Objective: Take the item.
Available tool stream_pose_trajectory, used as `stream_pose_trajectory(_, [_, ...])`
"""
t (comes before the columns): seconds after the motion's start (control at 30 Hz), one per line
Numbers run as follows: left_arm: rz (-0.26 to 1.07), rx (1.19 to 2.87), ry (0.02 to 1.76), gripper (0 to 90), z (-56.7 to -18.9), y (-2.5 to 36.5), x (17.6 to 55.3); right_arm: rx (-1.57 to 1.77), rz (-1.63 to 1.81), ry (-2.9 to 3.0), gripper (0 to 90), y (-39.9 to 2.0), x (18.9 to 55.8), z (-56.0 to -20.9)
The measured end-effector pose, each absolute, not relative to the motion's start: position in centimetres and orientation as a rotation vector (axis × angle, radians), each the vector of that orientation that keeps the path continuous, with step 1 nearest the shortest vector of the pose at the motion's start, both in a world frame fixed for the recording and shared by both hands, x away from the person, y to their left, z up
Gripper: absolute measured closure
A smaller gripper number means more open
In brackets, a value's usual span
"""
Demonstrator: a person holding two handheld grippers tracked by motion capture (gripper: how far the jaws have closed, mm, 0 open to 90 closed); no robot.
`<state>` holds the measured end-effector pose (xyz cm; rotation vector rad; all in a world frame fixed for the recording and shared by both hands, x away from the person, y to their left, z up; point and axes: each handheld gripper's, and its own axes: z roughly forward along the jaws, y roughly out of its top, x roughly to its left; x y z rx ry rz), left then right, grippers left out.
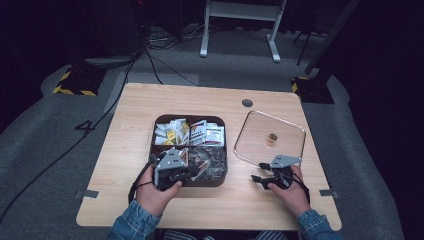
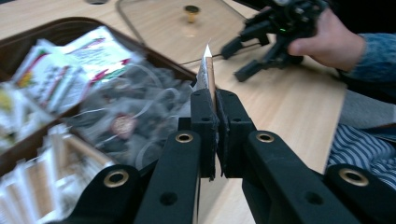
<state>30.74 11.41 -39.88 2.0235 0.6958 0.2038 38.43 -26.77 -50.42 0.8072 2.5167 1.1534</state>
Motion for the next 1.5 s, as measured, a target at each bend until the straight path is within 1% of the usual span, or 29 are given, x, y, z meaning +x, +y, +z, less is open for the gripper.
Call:
stream_pose_trajectory(0.33, [0.107,2.075,0.632,86.5,-41.4,9.0,30.3,0.806,1.153,2.516,37.8,-26.8,38.4,-50.4])
stream_pose_trajectory(0.73, [0.032,2.147,0.558,86.5,-43.6,6.0,30.0,0.804,1.153,2.516,37.7,-26.8,38.3,-50.4])
stream_pose_trajectory(0.93, [0.036,2.186,0.546,86.5,-44.9,4.9,30.2,0.803,1.153,2.517,37.7,-26.8,38.3,-50.4])
stream_pose_trajectory(1.0, [0.051,2.212,0.544,86.5,-45.3,4.7,30.4,0.803,1.153,2.516,37.7,-26.8,38.3,-50.4])
stream_pose_trajectory(1.1, [0.114,2.238,0.540,86.5,-45.6,4.3,30.5,0.802,1.154,2.517,37.6,-26.8,38.3,-50.4])
stream_pose_trajectory(1.23, [0.141,2.269,0.521,86.5,-45.8,4.1,30.5,0.796,1.154,2.515,37.6,-26.9,38.2,-50.4])
stream_pose_trajectory(1.5, [0.134,2.278,0.555,86.4,-46.5,4.0,30.9,0.798,1.155,2.517,37.5,-26.9,38.2,-50.4])
